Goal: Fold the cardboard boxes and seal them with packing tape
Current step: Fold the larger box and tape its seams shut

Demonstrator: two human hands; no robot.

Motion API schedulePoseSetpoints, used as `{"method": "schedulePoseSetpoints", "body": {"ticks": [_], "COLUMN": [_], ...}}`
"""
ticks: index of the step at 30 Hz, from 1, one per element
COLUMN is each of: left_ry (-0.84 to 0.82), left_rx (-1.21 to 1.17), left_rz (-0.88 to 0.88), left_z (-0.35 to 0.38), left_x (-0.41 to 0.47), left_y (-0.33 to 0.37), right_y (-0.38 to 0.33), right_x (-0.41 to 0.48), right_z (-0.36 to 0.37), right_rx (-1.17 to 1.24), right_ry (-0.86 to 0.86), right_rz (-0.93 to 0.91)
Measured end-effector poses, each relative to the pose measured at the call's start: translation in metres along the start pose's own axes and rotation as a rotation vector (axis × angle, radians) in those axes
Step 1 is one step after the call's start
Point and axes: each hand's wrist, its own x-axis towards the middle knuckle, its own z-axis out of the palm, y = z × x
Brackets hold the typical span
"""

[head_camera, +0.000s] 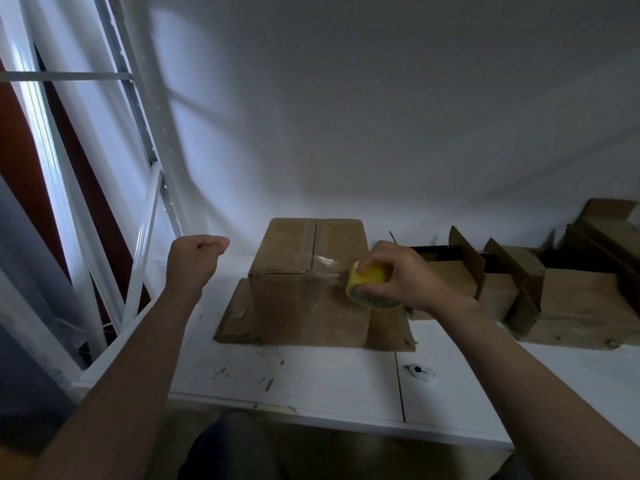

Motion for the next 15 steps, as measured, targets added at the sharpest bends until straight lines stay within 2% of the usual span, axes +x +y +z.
{"method": "schedulePoseSetpoints", "body": {"ticks": [3, 8, 15], "left_ry": [0.035, 0.045, 0.066], "left_rx": [-0.027, -0.044, -0.039], "left_rz": [-0.001, 0.002, 0.003], "left_z": [-0.002, -0.002, -0.002], "left_x": [0.0, 0.0, -0.001], "left_y": [-0.007, -0.015, -0.03], "right_y": [0.006, 0.014, 0.036], "right_x": [0.0, -0.014, -0.011], "right_z": [-0.01, -0.012, -0.025], "right_rx": [-0.089, 0.105, -0.221], "right_ry": [-0.039, 0.202, 0.04], "right_rz": [-0.004, -0.054, -0.138]}}
